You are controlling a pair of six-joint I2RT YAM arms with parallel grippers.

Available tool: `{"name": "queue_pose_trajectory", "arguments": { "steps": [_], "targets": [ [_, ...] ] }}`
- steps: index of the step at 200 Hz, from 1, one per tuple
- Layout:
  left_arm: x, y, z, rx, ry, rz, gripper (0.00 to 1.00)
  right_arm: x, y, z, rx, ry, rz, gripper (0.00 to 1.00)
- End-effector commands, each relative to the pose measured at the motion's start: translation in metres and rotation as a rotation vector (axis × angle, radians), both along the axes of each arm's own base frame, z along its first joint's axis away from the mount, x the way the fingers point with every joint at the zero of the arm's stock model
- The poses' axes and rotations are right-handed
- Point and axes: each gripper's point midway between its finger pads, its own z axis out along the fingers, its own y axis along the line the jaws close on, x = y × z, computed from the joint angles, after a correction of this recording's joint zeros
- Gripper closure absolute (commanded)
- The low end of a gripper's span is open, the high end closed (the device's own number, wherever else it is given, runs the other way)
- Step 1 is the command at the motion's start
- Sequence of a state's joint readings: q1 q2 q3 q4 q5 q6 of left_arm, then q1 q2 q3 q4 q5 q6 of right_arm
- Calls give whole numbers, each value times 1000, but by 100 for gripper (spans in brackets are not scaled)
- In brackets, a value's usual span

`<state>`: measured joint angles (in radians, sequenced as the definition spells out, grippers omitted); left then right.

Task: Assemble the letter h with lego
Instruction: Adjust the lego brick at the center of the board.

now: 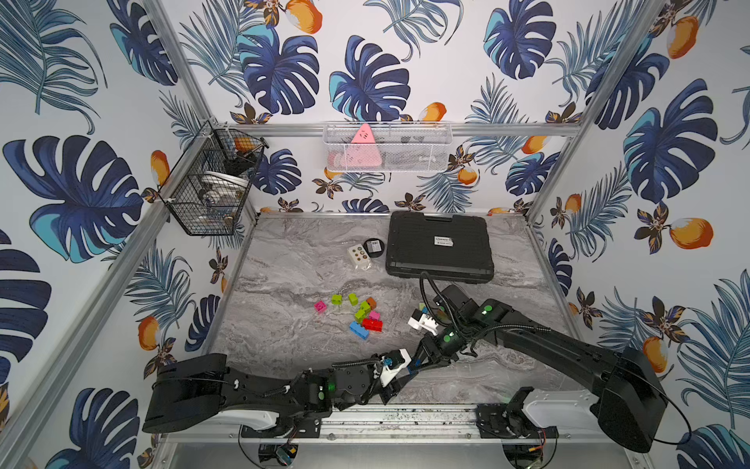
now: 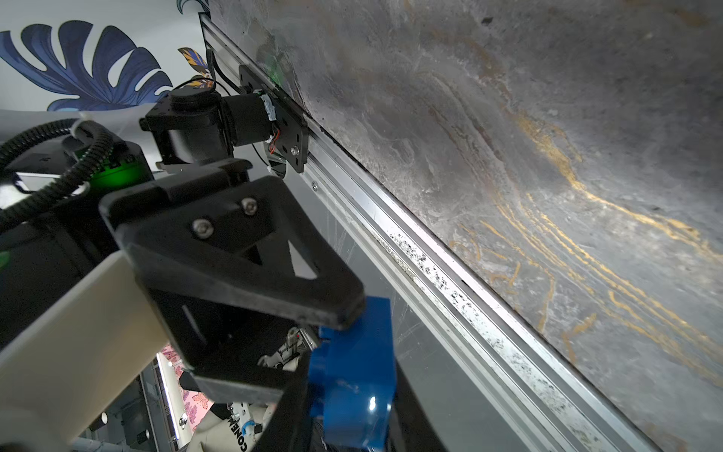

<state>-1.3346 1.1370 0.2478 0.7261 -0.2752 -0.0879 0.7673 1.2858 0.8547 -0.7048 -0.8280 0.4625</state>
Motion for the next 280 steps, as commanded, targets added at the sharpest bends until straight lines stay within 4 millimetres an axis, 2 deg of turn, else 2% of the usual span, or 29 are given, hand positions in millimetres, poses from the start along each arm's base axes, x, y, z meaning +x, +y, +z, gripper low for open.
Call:
{"name": "queue_pose_trajectory", "arguments": {
  "steps": [1,25,43,71,81,93,111,132,154,169,215,243,262,280],
  "targets": [
    [0,-3,6,-24,2,-6,61,-1,3,8,31,-6,14,76],
    [-5,-6,7,-21,3,-39,71,0,4,9,34,-7,11,75],
    [-5,-4,8,-32,5,-33,73,1,4,8,33,-9,8,71],
    [4,2,6,-23,11,28,78,10,0,6,-17,-64,-22,43],
    [11,4,0,17,25,77,77,22,-5,4,-63,-118,-63,32],
    [21,8,-10,102,39,150,77,38,-12,1,-113,-177,-125,26],
    [34,10,-25,219,50,237,78,72,-38,-7,-202,-227,-294,24],
    [41,9,-41,310,62,288,77,111,-87,-23,-320,-234,-555,23],
    [44,7,-52,365,74,308,74,129,-129,-39,-453,-260,-720,23],
    [48,10,-61,412,76,341,73,132,-145,-47,-522,-266,-769,22],
    [50,2,-86,531,120,323,74,129,-147,-62,-549,-220,-736,22],
    [53,1,-96,554,174,308,67,128,-146,-64,-547,-219,-716,22],
    [53,1,-101,548,211,285,58,129,-144,-64,-539,-218,-708,22],
    [53,-1,-105,554,235,271,57,128,-143,-64,-532,-216,-701,22]
  ]
}}
